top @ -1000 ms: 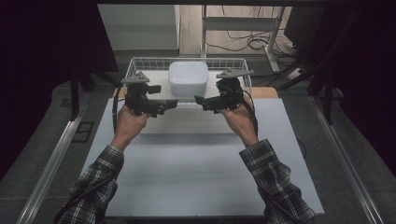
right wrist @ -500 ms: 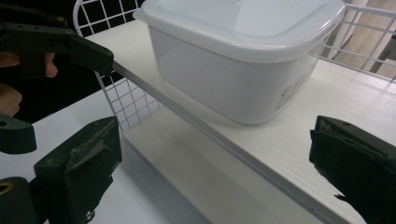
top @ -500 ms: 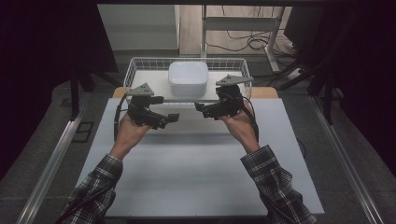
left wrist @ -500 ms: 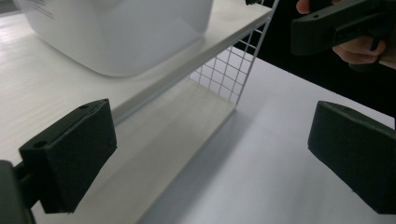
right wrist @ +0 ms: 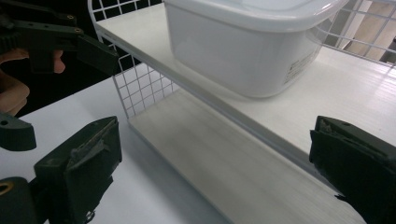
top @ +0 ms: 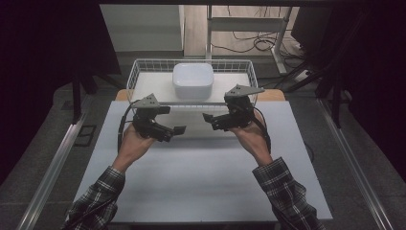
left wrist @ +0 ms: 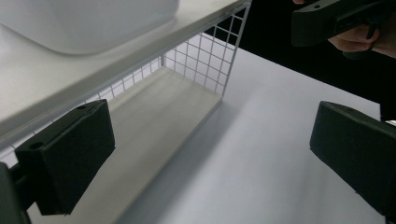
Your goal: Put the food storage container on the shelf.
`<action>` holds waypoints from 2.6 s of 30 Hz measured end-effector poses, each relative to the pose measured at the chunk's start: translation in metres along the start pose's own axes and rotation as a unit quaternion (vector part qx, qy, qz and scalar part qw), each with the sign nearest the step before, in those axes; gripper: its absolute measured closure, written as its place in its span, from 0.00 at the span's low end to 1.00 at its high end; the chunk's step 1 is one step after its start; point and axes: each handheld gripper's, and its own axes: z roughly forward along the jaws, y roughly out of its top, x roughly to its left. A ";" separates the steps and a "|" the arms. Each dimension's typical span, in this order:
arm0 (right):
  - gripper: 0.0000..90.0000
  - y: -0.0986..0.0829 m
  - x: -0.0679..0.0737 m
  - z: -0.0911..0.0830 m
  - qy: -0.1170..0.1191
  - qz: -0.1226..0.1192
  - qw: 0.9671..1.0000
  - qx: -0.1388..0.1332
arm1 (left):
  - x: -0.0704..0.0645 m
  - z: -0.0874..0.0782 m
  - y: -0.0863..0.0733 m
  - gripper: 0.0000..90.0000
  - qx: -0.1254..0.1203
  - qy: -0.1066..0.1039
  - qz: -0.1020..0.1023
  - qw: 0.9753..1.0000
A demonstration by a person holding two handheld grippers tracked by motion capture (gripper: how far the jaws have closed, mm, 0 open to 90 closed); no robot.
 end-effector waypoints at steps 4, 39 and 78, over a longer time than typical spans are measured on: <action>0.02 -0.007 0.004 -0.005 0.001 -0.007 1.000 0.002 | -0.004 -0.001 -0.006 0.00 0.000 0.001 0.001 1.000; 0.01 -0.084 0.029 -0.020 0.001 -0.024 1.000 0.014 | -0.043 0.007 -0.083 0.02 0.015 0.017 0.011 1.000; 0.00 -0.167 0.024 -0.074 -0.034 0.008 0.999 0.029 | -0.057 -0.038 -0.156 0.02 0.031 0.050 -0.038 0.998</action>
